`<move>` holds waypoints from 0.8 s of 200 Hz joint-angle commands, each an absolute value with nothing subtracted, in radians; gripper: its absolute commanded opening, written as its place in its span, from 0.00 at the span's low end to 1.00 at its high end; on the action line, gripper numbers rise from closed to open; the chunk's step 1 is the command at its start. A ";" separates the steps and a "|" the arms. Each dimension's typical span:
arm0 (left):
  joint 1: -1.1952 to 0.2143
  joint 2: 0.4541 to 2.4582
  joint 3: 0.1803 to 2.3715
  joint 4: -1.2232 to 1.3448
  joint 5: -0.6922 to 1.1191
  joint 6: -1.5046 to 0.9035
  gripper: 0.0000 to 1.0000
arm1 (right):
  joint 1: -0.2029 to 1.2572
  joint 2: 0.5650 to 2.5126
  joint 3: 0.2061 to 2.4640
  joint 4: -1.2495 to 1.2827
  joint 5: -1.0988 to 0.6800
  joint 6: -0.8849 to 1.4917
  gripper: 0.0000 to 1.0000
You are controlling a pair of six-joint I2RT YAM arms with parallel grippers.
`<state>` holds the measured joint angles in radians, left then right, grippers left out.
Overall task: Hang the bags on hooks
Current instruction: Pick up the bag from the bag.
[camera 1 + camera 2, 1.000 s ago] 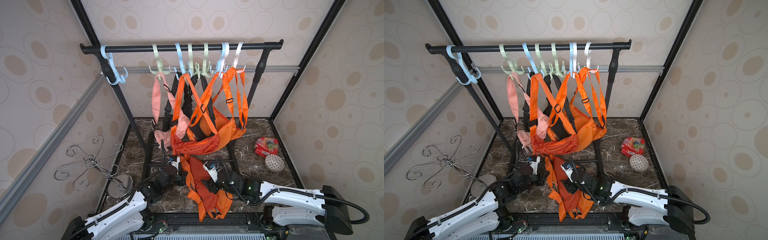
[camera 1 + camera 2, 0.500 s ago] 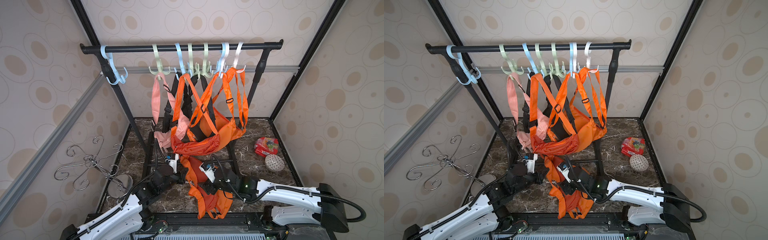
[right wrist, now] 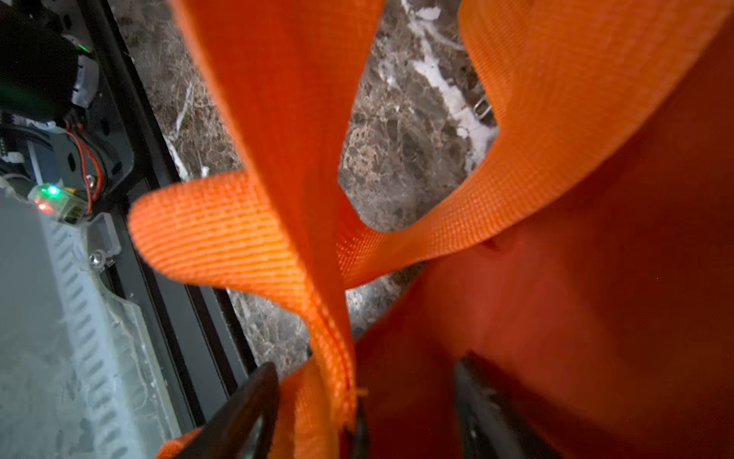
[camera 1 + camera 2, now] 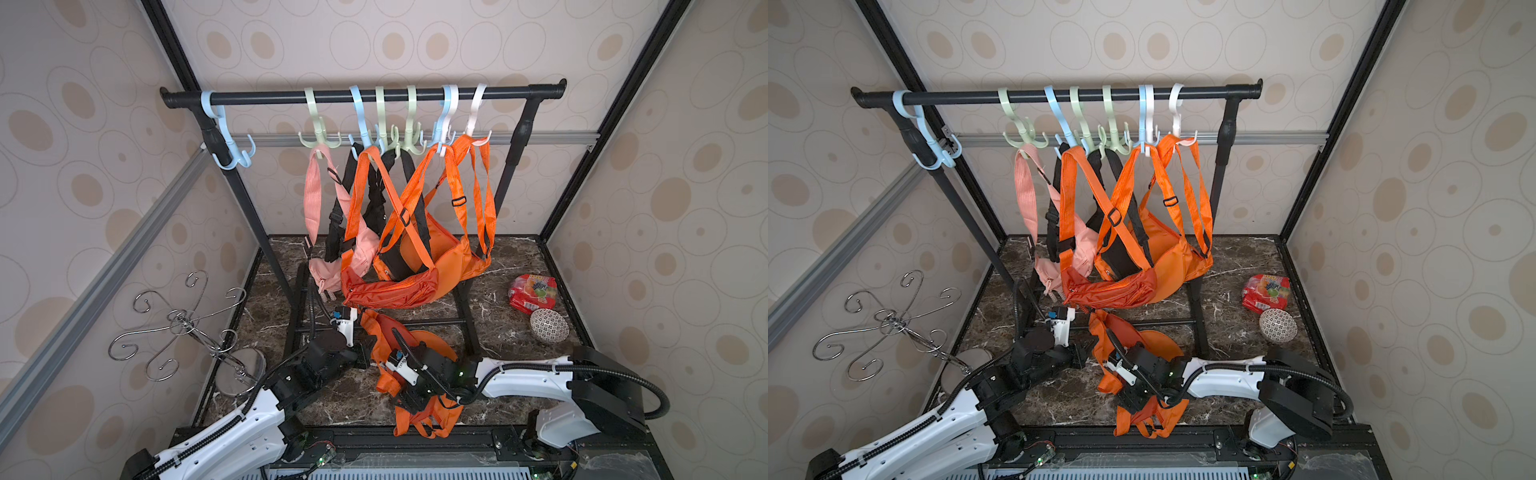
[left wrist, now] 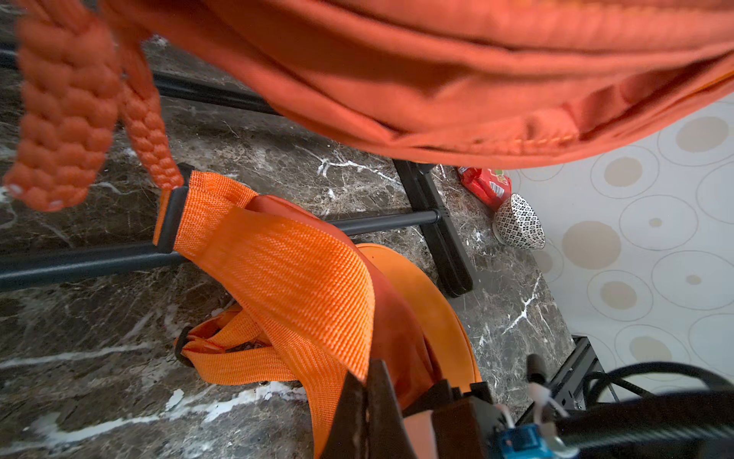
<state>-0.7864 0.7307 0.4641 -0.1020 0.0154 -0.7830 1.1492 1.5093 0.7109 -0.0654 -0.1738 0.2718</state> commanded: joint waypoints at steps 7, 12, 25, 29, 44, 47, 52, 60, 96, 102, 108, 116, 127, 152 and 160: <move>-0.786 0.696 0.488 -0.130 -0.015 -0.755 0.00 | 1.193 1.468 0.803 -0.161 -0.150 0.275 0.01; -0.787 0.691 0.492 -0.143 -0.020 -0.746 0.00 | 1.202 1.443 0.828 -0.216 -0.105 0.270 0.00; -0.787 0.679 0.513 -0.176 -0.026 -0.703 0.38 | 1.215 1.367 0.912 -0.391 0.028 0.240 0.00; -0.785 0.675 0.523 -0.188 -0.031 -0.689 0.53 | 1.218 1.343 0.940 -0.440 0.066 0.228 0.00; -0.787 0.659 0.568 -0.206 -0.030 -0.607 0.83 | 1.221 1.249 1.050 -0.596 0.182 0.166 0.00; -0.787 0.657 0.579 -0.208 -0.027 -0.588 0.87 | 1.221 1.231 1.075 -0.622 0.204 0.150 0.00; -0.787 0.652 0.598 -0.208 -0.018 -0.554 0.97 | 1.222 1.206 1.112 -0.655 0.241 0.123 0.00; -0.789 0.653 0.631 -0.203 -0.004 -0.500 1.00 | 1.224 1.171 1.164 -0.686 0.291 0.080 0.00; -0.817 0.733 0.868 -0.211 -0.017 -0.266 1.00 | 1.224 1.153 1.402 -0.821 0.471 -0.127 0.00; -0.828 0.745 0.905 -0.204 -0.018 -0.229 1.00 | 1.224 1.159 1.436 -0.829 0.508 -0.169 0.00; -0.840 0.755 0.938 -0.197 -0.019 -0.192 1.00 | 1.224 1.165 1.462 -0.829 0.545 -0.218 0.00; -0.857 0.769 0.982 -0.189 -0.013 -0.147 1.00 | 1.224 1.168 1.490 -0.817 0.585 -0.273 0.00; -0.885 0.795 1.047 -0.192 0.009 -0.085 1.00 | 1.224 1.174 1.531 -0.799 0.632 -0.341 0.00; -1.063 0.903 1.185 -0.262 -0.059 0.066 1.00 | 1.224 1.180 1.579 -0.711 0.720 -0.505 0.00; -1.145 0.955 1.227 -0.302 -0.136 0.113 1.00 | 1.224 1.181 1.590 -0.684 0.733 -0.543 0.00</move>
<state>-0.9813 0.8516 1.1145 -0.2096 -0.0261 -0.1181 1.2194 1.1816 1.5383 -0.7410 0.5961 -0.3229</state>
